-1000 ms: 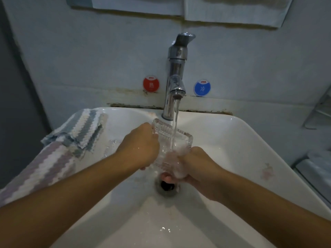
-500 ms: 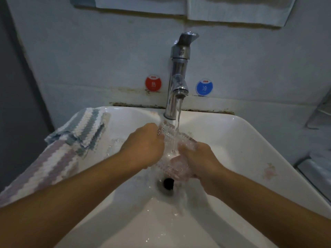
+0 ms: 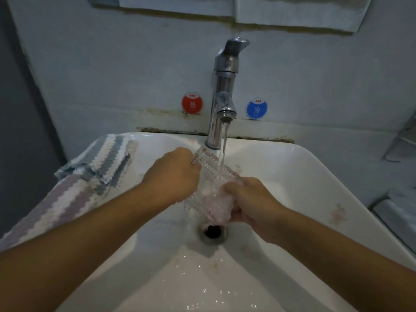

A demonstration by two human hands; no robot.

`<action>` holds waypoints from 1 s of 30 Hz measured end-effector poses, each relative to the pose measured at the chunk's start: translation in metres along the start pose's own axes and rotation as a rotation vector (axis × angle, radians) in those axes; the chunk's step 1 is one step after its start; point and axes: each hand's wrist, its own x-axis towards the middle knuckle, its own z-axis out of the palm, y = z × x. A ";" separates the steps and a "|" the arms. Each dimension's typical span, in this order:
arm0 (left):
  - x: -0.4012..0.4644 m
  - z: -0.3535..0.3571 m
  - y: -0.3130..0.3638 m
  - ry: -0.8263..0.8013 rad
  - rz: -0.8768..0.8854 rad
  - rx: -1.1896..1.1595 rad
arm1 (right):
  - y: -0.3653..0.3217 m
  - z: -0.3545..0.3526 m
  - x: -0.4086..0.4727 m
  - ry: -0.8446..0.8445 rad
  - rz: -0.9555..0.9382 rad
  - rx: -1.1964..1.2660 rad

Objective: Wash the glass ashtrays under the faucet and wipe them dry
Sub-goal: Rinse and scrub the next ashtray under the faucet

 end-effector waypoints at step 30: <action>-0.004 -0.008 0.000 -0.022 0.096 0.080 | 0.000 0.001 -0.002 0.018 -0.023 -0.263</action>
